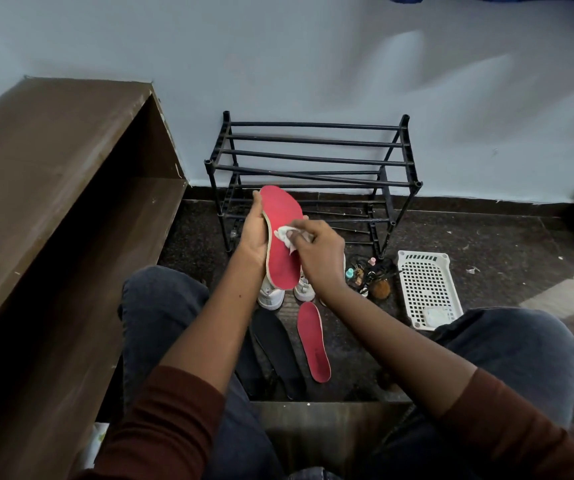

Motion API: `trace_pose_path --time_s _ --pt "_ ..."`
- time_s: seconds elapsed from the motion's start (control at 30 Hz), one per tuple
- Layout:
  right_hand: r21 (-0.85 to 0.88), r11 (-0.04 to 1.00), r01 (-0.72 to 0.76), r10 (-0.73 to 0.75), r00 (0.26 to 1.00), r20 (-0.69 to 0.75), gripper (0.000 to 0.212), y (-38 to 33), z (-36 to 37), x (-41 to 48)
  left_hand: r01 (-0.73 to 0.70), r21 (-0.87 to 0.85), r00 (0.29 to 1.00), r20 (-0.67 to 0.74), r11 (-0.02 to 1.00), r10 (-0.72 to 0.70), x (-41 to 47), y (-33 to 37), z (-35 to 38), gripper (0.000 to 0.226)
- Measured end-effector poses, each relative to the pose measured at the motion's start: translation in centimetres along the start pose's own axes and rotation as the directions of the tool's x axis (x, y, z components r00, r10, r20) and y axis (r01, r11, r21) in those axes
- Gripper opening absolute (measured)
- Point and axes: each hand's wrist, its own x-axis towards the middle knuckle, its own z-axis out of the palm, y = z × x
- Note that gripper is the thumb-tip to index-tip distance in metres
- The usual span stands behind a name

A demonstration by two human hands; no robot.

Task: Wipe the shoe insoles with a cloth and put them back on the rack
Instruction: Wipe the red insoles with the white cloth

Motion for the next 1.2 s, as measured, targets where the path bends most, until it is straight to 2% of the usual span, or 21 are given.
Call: trace_pose_path --time_s 0.13,0.2,0.27,0.33,0.4,0.5,0.57,0.67,0.73,0.8,0.9,1.07,1.13,1.2 --pt "0.067 0.992 -0.108 0.109 0.994 -0.021 0.019 -1.3 -0.3 2.0 -0.065 -0.067 0.99 0.119 0.996 0.073 -2.4 -1.5 1.4 0.057" --pt "0.052 0.986 -0.159 0.16 0.987 -0.016 0.018 -1.5 -0.5 2.8 -0.077 -0.135 0.982 0.16 0.988 0.098 -2.8 -2.8 1.9 0.052" --pt "-0.011 0.987 -0.158 0.158 0.987 0.035 0.02 -1.6 -0.9 3.0 -0.088 -0.193 0.984 0.135 0.977 0.115 -2.6 -3.5 2.1 0.05" --pt "-0.165 0.986 -0.017 0.042 0.987 0.153 0.024 -1.7 -1.1 2.6 -0.083 -0.231 0.991 0.082 0.969 0.105 -2.0 -3.5 2.0 0.057" --pt "-0.301 0.942 0.147 -0.053 0.953 0.299 0.027 -2.0 -1.1 1.5 -0.049 -0.245 0.997 0.043 0.968 0.061 -1.4 -3.2 1.4 0.066" --pt "-0.301 0.908 0.292 -0.139 0.887 0.441 0.03 -1.8 -1.8 -0.2 -0.021 -0.241 0.999 -0.032 0.97 0.014 -0.9 -2.4 0.7 0.07" --pt "-0.329 0.893 0.307 -0.111 0.859 0.5 0.033 -1.3 -2.2 -0.4 0.008 -0.256 0.998 -0.065 0.967 -0.025 -0.8 -2.2 0.1 0.072" --pt "-0.398 0.881 0.257 -0.065 0.898 0.436 0.033 -0.5 -2.0 0.9 0.072 -0.134 0.995 -0.065 0.988 -0.082 -0.7 -2.6 0.0 0.075" --pt "-0.413 0.882 0.226 -0.08 0.937 0.341 0.027 -0.2 -1.5 1.8 0.052 -0.059 0.994 -0.089 0.997 -0.057 -0.6 -3.0 0.4 0.071" --pt "-0.43 0.876 0.218 -0.084 0.947 0.309 0.025 -0.1 -1.0 2.2 0.038 -0.051 0.995 -0.09 0.998 -0.043 -0.4 -2.9 0.7 0.072" --pt "-0.389 0.875 0.287 -0.13 0.914 0.383 0.025 -0.1 -0.9 1.2 0.09 -0.066 0.992 -0.079 0.994 -0.095 0.0 -2.5 0.5 0.081" --pt "-0.263 0.873 0.41 -0.204 0.798 0.567 0.028 1.1 -2.1 -0.3 0.106 -0.057 0.988 -0.105 0.993 -0.112 0.0 -3.1 -0.7 0.077" --pt "-0.293 0.87 0.397 -0.179 0.807 0.562 0.03 1.6 -2.2 0.3 0.123 -0.022 0.987 -0.103 0.992 -0.124 0.1 -3.4 -0.7 0.078" --pt "-0.365 0.845 0.391 -0.163 0.838 0.52 0.027 1.8 -1.7 1.4 0.086 0.089 0.989 -0.127 0.992 -0.074 0.2 -3.6 -0.3 0.07"
